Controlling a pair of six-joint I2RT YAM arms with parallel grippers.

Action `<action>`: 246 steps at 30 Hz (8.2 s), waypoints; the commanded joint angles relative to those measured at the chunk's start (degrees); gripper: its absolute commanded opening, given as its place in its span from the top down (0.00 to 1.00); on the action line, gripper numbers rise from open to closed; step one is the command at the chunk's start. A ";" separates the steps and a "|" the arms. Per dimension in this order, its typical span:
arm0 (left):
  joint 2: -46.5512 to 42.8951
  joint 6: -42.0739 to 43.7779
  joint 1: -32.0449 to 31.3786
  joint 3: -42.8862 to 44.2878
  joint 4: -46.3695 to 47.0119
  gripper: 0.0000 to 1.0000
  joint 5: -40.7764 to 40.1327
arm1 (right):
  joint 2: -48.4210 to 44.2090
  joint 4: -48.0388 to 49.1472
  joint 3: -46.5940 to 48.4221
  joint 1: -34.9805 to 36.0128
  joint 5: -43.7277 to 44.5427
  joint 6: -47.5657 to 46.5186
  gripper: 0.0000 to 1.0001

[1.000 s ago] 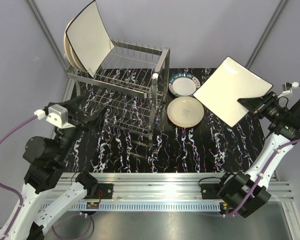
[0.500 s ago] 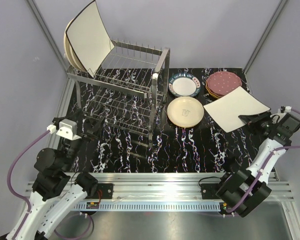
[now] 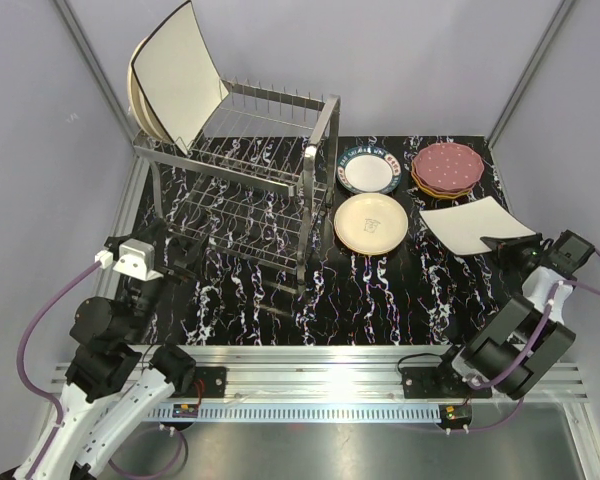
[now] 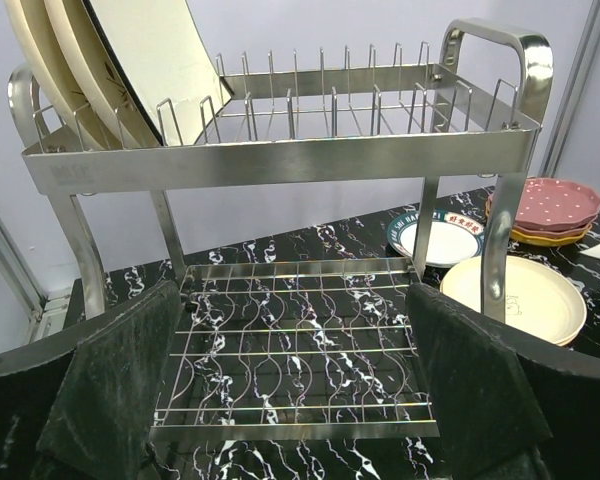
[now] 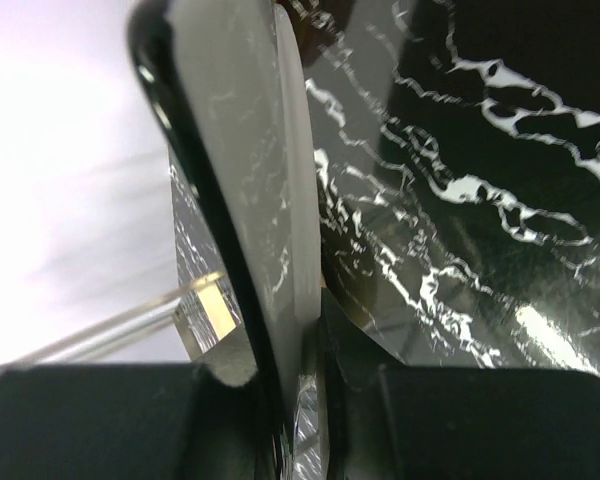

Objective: Unload the plates from the dish rack
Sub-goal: Place the plate on the table, then grab a plate with the left arm

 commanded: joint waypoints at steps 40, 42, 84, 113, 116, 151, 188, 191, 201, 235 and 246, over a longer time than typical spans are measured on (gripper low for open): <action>0.85 -2.22 0.14 2.22 1.43 0.01 -1.46 | 17.11 21.56 2.30 6.85 5.08 1.23 0.65; 0.68 -2.30 0.23 2.48 1.34 0.01 -1.29 | 16.94 20.68 2.30 6.85 5.34 0.44 0.62; 23.62 -18.83 0.14 28.41 -12.54 0.01 -9.98 | 12.55 -9.47 9.95 5.79 16.24 -19.25 0.00; 40.03 -9.77 4.09 46.77 -25.11 0.01 -7.90 | -5.21 -20.65 16.63 27.85 -17.87 -57.41 0.00; 43.81 -13.54 11.02 50.99 -27.57 0.01 -0.18 | -5.39 -20.98 16.71 27.77 -16.11 -56.26 0.00; 60.35 -26.04 31.43 65.33 -21.60 0.26 14.54 | -16.55 -22.22 15.31 27.85 -13.12 -59.86 0.00; 61.06 -7.24 31.52 44.76 8.54 0.62 14.27 | -16.55 -21.78 14.69 27.85 -13.56 -60.56 0.00; 61.41 -6.96 31.87 44.06 9.25 0.71 14.88 | -16.81 -21.78 14.78 27.77 -13.56 -60.65 0.00; 59.48 -8.10 33.19 41.24 15.83 1.00 19.45 | -17.17 -21.69 14.60 27.85 -13.56 -60.74 0.00; 57.80 -15.75 33.19 46.87 35.00 1.00 17.08 | -16.81 -21.51 14.43 27.85 -14.70 -61.09 0.00; 58.33 -15.84 33.19 47.83 39.13 1.00 15.24 | -16.20 -21.51 14.34 27.85 -14.70 -61.27 0.00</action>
